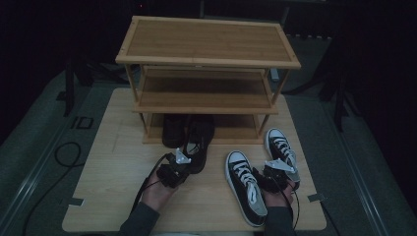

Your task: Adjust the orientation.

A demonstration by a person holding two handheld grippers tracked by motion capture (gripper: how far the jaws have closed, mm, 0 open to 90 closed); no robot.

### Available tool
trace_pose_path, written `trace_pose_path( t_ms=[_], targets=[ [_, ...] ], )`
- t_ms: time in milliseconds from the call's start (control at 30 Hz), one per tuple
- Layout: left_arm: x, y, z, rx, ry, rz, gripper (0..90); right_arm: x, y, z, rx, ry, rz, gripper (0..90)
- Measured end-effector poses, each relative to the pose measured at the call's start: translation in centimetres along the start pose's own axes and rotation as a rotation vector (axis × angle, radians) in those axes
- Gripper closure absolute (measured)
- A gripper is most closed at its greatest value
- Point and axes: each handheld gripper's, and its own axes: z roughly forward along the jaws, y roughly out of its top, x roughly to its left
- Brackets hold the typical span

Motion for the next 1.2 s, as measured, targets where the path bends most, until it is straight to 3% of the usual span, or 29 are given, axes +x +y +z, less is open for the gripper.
trace_pose_path(
  t_ms=[33, 133, 167, 367, 867, 1133, 1167, 1200],
  targets=[
    [-0.3, 0.0, 0.7, 0.027, 0.01, 0.026, 89.8, 0.0, 0.0, 0.0, 0.0, 0.0, 0.0, 48.4],
    [-0.4, 0.1, 1.4, 0.042, 0.016, 0.031, 89.9, 0.0, 0.0, 0.0, -0.001, 0.0, 0.0, 48.4],
    [-0.6, 0.4, 1.9, 0.068, 0.05, 0.042, 89.9, 0.0, 0.0, 0.0, -0.001, -0.001, -0.001, 48.4],
    [-1.1, 0.7, 2.8, 0.096, 0.064, 0.078, 90.0, 0.0, 0.0, 0.0, -0.001, 0.0, 0.0, 48.4],
    [-1.0, 3.6, 3.6, 0.062, 0.085, 0.081, 90.0, 0.0, 0.0, 0.0, -0.001, 0.0, 0.0, 48.4],
    [-1.4, 4.7, 4.3, 0.067, 0.072, 0.113, 90.0, 0.0, 0.0, 0.0, -0.001, 0.0, -0.002, 48.4],
    [-1.3, 5.0, 4.5, 0.065, 0.099, 0.12, 90.0, 0.0, 0.0, 0.0, -0.001, 0.0, -0.001, 48.4],
    [-1.3, 5.0, 4.5, 0.065, 0.099, 0.12, 90.0, 0.0, 0.0, 0.0, -0.001, 0.0, -0.001, 48.4]
  ],
)
